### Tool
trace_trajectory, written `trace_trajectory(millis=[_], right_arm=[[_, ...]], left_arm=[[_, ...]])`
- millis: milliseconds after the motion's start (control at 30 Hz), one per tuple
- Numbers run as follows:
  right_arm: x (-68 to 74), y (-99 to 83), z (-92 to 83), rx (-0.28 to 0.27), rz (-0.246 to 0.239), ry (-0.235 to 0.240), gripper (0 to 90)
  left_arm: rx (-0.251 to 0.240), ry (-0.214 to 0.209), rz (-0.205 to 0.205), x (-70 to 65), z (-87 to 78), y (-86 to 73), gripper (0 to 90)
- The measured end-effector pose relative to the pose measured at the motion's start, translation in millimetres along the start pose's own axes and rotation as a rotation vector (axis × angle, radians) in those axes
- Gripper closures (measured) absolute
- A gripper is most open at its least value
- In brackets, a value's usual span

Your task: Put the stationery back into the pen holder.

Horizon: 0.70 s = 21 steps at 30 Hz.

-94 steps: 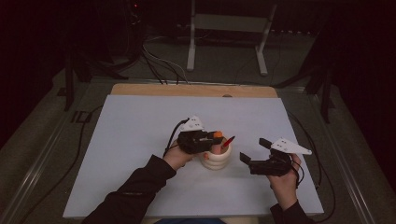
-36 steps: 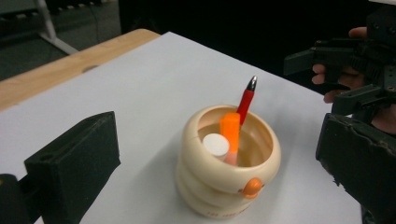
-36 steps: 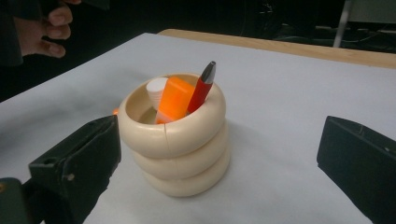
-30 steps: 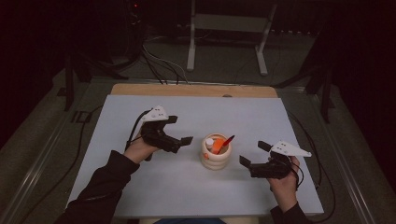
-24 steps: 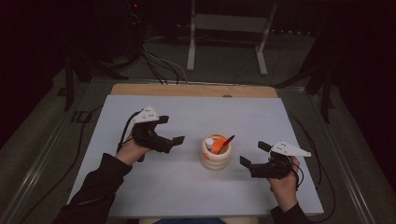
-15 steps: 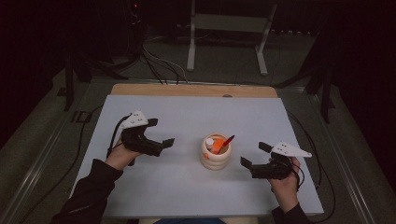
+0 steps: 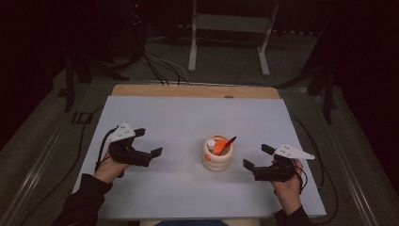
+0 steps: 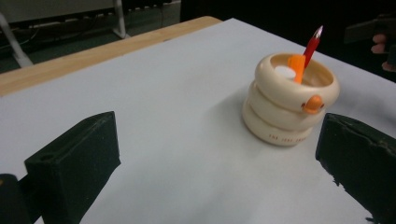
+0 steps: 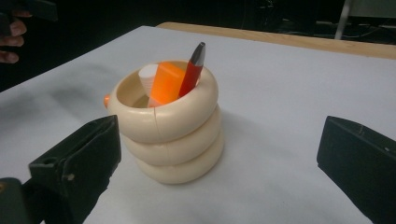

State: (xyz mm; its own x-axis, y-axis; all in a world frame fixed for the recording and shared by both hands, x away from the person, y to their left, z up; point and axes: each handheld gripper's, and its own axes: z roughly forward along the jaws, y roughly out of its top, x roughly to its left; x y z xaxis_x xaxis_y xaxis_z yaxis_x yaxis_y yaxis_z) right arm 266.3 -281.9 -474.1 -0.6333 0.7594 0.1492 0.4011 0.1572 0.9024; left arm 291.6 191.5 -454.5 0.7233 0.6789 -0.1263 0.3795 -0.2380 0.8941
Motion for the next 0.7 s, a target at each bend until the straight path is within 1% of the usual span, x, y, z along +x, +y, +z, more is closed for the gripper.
trace_trajectory(millis=[100,167,233,300,400,500,633,700], right_arm=[[0.0,-0.9,1.5,0.007,-0.004,-0.001,0.0],[0.1,-1.4,2.0,0.007,-0.003,0.006,0.0],[0.0,-1.9,2.6,0.012,-0.008,0.001,0.0],[-0.4,-2.2,2.5,0.008,-0.004,0.003,0.0],[-1.4,-2.9,2.2,0.006,-0.001,0.000,0.0],[-1.7,-3.1,2.2,0.005,-0.003,-0.001,0.0],[-1.5,-4.2,3.0,0.007,-0.002,0.004,0.0],[-1.2,-4.6,3.5,0.011,-0.009,0.003,0.0]], left_arm=[[0.005,0.006,-0.011,0.6,-1.3,-7.3,0.3],[0.014,0.010,-0.010,0.7,-1.6,-12.0,0.3],[0.019,0.020,-0.010,0.5,-1.7,-16.7,0.3],[0.021,0.020,-0.014,0.7,-1.7,-18.9,0.3],[0.040,0.029,-0.020,0.6,-1.3,-27.7,0.3],[0.043,0.025,-0.030,0.7,-1.6,-33.6,0.3],[0.057,0.024,-0.033,0.3,-1.8,-41.9,0.3],[0.061,0.026,-0.035,0.2,-2.4,-46.4,0.3]])
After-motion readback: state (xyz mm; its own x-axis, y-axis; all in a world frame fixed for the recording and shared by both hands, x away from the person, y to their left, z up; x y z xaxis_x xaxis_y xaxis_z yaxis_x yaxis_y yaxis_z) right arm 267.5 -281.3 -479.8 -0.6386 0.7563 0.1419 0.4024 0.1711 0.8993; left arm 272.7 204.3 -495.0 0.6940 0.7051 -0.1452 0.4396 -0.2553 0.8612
